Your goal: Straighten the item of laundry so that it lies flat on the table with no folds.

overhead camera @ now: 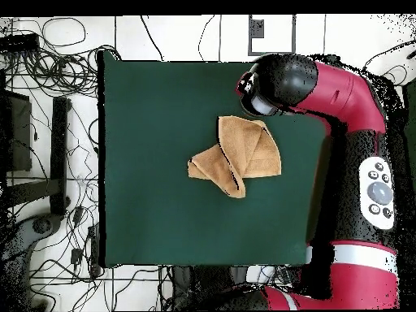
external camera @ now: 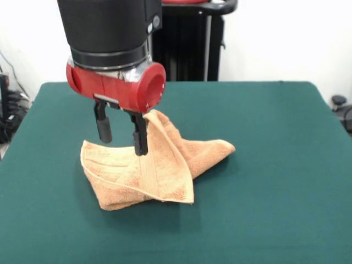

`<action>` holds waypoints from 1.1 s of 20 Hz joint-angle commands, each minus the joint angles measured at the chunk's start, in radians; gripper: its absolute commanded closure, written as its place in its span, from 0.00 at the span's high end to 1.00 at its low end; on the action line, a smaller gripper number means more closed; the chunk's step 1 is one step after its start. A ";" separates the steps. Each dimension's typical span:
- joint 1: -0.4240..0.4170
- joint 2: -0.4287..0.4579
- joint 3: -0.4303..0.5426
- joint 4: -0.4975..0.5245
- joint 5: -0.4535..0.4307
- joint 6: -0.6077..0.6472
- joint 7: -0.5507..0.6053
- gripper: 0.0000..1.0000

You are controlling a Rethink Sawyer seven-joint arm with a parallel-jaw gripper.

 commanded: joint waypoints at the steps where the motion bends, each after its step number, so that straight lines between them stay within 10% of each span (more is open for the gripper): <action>1: 0.036 0.018 0.083 0.146 0.013 0.091 -0.076 1.00; 22: 0.027 0.079 0.084 0.143 -0.020 0.022 -0.103 1.00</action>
